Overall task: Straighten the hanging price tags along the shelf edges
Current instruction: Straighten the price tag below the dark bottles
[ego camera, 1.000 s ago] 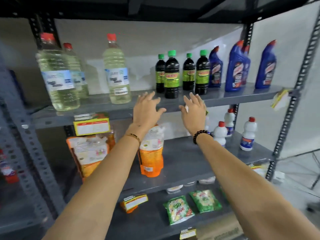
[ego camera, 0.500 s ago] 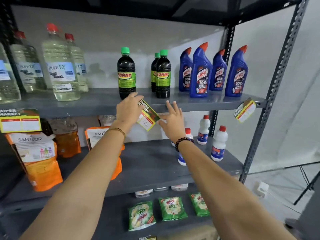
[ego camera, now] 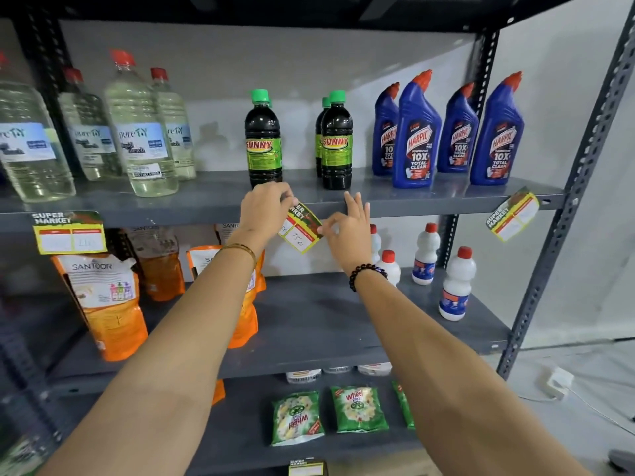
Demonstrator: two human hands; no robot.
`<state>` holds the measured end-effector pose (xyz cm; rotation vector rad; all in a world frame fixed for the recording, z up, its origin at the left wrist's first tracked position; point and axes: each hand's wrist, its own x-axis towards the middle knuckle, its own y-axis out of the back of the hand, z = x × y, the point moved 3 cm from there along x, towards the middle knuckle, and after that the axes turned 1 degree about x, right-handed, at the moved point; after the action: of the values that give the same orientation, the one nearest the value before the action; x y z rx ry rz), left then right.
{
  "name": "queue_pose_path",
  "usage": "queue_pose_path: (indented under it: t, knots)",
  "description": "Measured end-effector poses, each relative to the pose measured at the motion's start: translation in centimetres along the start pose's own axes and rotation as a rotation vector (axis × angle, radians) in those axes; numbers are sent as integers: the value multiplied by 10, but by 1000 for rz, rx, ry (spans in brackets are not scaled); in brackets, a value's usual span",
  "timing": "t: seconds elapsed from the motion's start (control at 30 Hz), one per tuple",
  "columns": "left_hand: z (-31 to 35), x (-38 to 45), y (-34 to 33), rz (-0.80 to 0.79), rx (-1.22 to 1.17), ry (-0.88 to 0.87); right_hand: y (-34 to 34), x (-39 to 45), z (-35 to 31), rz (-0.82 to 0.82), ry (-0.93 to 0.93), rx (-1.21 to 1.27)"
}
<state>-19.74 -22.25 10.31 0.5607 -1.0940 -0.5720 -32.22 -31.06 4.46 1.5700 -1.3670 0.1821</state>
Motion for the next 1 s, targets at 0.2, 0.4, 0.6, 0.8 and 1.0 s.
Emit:
queue_pose_path:
  t: [0.2,0.4,0.6,0.8,1.0]
  knots:
    - [-10,-4,2,-105,-91,-4,15,8,-1,-91,52,-68]
    - [-11,-18,-7,-184,-44,-58,36,21,5,-270,132,-106]
    - [-9,-23,-15,-102,29,-44,42,27,4,-282,131,-117]
    - [-5,-13,-9,19,123,-40,49,42,-6,-286,93,-115]
    - [-4,-5,-9,62,202,-63,49,48,-11,-272,87,-216]
